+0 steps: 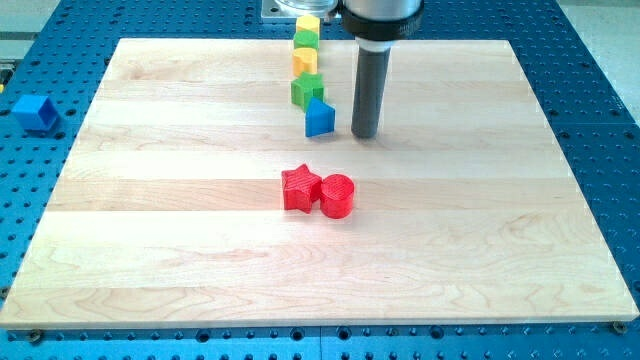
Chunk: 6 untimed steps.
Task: Separate the red blocks from each other
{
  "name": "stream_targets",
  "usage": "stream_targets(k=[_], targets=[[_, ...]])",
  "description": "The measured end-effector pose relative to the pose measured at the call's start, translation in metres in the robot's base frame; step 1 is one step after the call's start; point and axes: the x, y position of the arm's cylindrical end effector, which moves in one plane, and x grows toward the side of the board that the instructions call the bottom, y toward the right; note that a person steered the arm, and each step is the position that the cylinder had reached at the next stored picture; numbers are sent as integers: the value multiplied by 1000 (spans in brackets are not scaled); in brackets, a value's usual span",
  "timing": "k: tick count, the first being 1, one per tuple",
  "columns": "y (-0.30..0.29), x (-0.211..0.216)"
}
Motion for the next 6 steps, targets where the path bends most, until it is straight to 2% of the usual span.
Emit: stream_targets(k=[1, 3, 4, 5, 6], targets=[[-16, -10], [-49, 2], [-9, 36], [43, 109], [-10, 190]])
